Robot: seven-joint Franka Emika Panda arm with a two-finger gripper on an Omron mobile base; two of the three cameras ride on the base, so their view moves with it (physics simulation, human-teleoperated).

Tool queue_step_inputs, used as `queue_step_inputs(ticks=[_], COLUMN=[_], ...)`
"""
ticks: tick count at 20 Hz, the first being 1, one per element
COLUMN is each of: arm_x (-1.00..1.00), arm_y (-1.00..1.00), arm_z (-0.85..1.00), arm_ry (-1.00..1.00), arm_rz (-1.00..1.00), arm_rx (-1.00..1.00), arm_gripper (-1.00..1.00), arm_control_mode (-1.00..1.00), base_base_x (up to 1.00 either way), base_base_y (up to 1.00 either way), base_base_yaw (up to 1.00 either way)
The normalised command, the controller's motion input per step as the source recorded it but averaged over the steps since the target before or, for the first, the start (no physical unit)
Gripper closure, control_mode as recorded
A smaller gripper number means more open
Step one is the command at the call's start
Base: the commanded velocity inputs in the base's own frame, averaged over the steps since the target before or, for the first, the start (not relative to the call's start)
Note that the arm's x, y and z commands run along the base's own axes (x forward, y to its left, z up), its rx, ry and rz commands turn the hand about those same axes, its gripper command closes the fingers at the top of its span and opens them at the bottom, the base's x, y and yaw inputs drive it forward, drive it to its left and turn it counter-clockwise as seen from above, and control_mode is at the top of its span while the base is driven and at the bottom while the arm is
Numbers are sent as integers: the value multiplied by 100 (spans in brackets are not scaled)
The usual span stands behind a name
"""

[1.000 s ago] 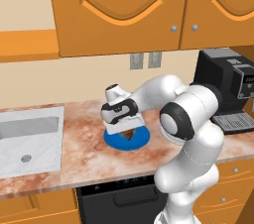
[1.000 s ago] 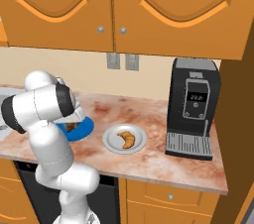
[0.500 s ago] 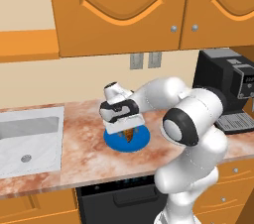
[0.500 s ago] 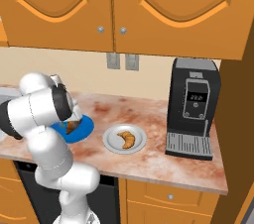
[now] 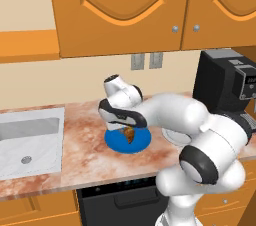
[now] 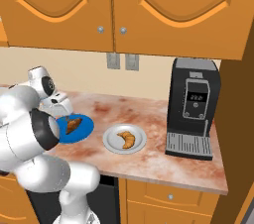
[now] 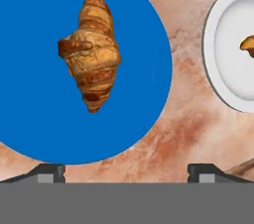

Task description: Place the pastries on the plates.

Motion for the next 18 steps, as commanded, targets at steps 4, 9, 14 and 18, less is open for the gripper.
queue_step_inputs(ticks=[4,9,14,18], arm_x=[-73,-82,-99,-88], arm_y=[0,0,-1,-4], arm_z=[58,77,100,100], arm_ry=[-16,-19,-23,-21], arm_rz=[0,0,0,0], arm_rx=[0,0,0,0], arm_gripper=[-100,-100,-100,-100], arm_control_mode=[-100,-100,-100,-100], base_base_x=[0,0,0,0], base_base_y=[0,0,0,0], base_base_yaw=[0,0,0,0])
